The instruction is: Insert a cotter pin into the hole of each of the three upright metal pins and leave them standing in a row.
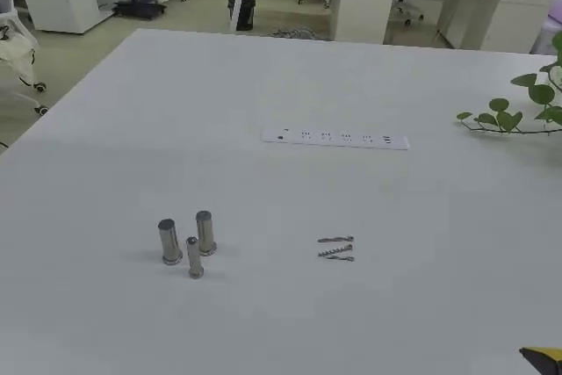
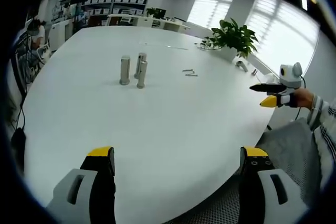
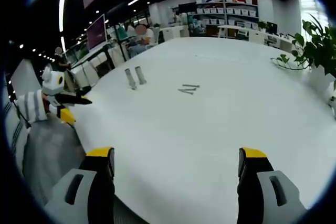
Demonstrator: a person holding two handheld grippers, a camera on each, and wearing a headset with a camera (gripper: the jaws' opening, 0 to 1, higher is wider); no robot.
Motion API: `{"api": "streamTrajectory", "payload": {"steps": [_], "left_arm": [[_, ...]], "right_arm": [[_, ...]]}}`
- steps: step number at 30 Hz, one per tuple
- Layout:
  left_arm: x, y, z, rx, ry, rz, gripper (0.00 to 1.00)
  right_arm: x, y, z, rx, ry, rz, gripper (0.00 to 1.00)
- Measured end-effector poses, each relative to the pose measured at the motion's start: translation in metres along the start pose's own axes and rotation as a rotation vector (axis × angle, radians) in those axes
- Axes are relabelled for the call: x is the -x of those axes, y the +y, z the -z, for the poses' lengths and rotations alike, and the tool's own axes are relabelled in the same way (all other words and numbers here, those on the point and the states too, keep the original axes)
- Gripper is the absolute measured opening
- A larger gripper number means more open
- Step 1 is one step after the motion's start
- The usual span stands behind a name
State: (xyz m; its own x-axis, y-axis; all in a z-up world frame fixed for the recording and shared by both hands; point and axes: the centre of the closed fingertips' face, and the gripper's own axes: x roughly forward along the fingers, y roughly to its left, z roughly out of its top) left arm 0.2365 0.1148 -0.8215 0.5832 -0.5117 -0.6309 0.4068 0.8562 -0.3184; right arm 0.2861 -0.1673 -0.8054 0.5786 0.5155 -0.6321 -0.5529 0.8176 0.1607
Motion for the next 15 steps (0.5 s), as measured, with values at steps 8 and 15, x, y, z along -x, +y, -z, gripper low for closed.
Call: {"api": "streamTrajectory", "payload": {"steps": [8,15], "left_arm": [[0.0003,0.0051,-0.0055,-0.022,-0.013,-0.016,1.0],[-0.0005,0.0087,-0.0074,-0.047,0.002,-0.012,1.0]], "right_arm": [[-0.0014,-0.0005,0.0009,0.006,0.005,0.003,0.99],[-0.0013,-0.0013,-0.0033,0.016,0.005,0.005,0.99]]}}
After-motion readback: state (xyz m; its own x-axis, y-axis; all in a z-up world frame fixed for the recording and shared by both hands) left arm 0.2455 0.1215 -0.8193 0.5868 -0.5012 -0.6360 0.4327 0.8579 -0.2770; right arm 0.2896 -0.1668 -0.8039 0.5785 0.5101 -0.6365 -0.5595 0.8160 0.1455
